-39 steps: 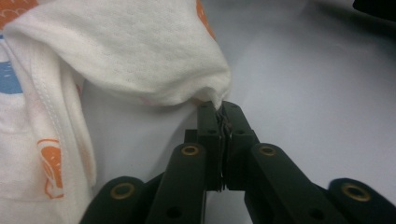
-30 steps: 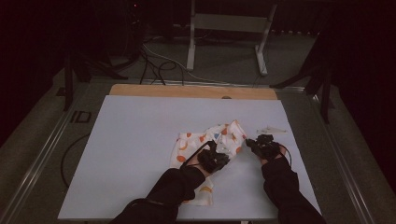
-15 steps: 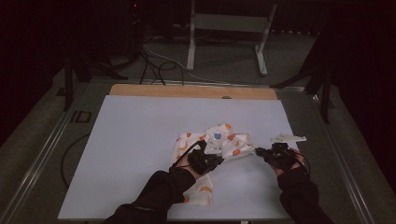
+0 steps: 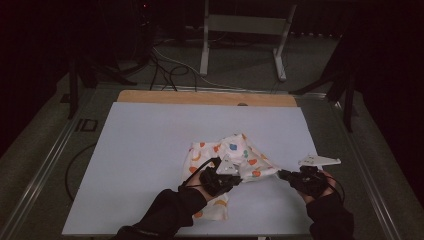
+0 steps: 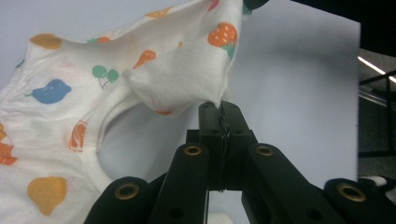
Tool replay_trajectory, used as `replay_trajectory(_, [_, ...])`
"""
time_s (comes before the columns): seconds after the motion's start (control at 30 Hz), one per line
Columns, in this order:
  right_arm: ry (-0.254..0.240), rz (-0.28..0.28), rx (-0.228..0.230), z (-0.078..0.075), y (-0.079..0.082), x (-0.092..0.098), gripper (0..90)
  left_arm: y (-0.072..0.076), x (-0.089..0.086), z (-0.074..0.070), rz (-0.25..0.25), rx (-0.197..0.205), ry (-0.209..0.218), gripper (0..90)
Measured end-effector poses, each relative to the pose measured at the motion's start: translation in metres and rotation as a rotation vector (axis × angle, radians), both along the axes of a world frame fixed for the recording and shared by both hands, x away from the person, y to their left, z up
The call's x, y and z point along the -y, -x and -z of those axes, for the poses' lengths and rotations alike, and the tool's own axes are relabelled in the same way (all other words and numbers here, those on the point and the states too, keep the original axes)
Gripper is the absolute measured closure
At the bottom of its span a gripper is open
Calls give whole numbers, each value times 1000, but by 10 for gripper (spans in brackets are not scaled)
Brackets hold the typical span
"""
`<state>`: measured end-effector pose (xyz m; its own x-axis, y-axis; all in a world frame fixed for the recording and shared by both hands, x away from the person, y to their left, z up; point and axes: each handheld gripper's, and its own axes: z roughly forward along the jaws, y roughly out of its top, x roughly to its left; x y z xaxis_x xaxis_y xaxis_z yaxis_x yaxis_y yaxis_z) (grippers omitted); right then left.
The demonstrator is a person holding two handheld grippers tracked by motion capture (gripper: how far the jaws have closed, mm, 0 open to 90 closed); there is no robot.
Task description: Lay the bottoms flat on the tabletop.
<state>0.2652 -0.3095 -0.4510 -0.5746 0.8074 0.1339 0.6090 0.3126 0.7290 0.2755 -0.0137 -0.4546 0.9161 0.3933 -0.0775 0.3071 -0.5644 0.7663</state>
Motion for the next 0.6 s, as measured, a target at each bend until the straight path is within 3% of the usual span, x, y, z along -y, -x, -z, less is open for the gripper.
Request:
replay_trajectory(0.23, [-12,-44,-38,2,13,1,893,17,-2,-1,39,-13,9,900])
replay_trajectory(0.3, [-22,-69,-62,3,16,3,893,22,-3,1,49,-34,16,900])
replay_trajectory(0.43, [-41,-92,-115,6,23,6,893,34,-4,3,77,-38,6,900])
replay_trajectory(0.6, [-70,-122,-195,17,32,11,892,45,-4,15,101,-81,-11,900])
